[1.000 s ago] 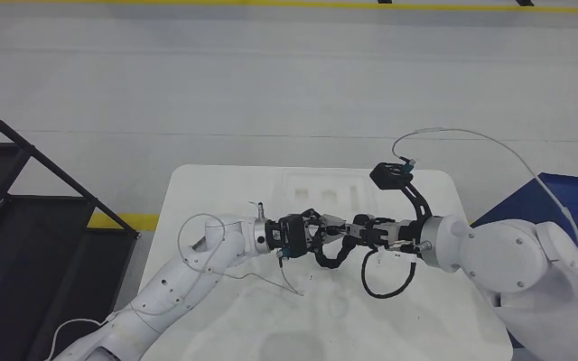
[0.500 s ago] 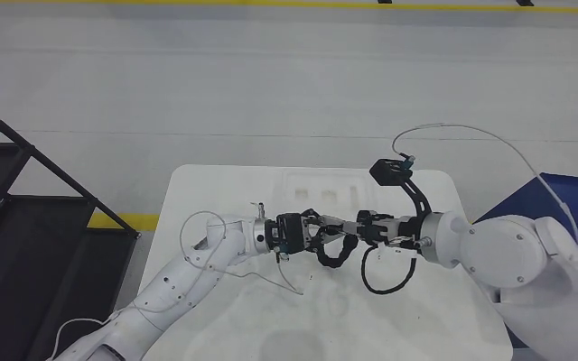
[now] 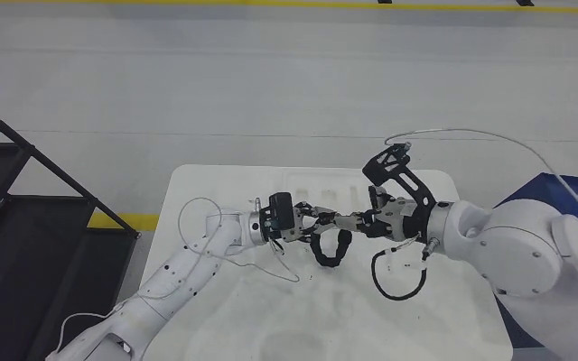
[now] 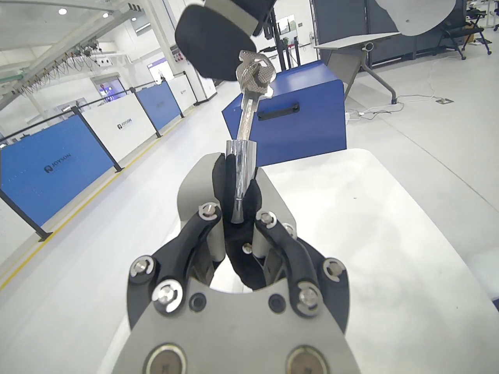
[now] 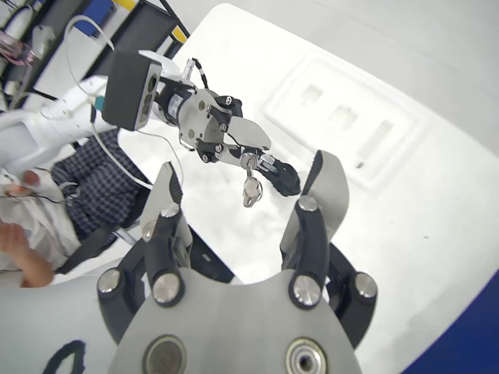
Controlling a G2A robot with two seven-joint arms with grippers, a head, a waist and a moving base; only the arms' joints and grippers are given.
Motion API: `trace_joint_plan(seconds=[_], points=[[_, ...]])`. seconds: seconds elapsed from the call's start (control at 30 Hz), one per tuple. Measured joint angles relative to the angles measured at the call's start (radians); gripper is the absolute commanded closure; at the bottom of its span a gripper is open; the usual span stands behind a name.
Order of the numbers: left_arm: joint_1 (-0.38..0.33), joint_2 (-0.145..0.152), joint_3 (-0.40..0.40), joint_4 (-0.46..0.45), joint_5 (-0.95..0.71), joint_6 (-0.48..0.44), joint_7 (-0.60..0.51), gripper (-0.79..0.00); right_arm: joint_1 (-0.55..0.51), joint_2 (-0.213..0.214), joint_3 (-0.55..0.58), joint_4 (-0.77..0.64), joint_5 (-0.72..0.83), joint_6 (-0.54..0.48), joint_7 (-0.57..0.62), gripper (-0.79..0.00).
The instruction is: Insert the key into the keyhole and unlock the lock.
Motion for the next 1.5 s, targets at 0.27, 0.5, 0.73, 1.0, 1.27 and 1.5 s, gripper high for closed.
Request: trace_joint_plan(seconds=[0.27,0.5,0.73,1.0,1.27,1.5], points=[[-0.06,-0.014,-0.006,0.075,-0.2,-0.194,-0.131,0.0,-0.032,0.013,-0.001,0.024,-0.115,-0.177,0.041,-0.785],[-0.126,-0.026,0.042,0.097,-0.382,-0.268,-0.324,0.0,-0.046,0.014,-0.041,0.081,-0.113,-0.322,0.073,-0.785],[-0.174,-0.027,0.099,0.093,-0.558,-0.267,-0.402,0.0,-0.038,0.013,-0.051,0.136,-0.096,-0.327,0.097,-0.785],[-0.155,-0.024,0.094,0.11,-0.549,-0.267,-0.411,0.0,-0.058,0.015,-0.04,0.118,-0.122,-0.364,0.05,-0.785],[-0.141,-0.034,0.091,0.122,-0.532,-0.267,-0.422,0.0,-0.071,0.027,-0.001,0.062,-0.253,-0.552,-0.027,-0.785],[-0.137,-0.041,0.092,0.112,-0.531,-0.267,-0.439,0.0,-0.079,0.029,-0.013,-0.001,-0.336,-0.602,-0.036,-0.785]])
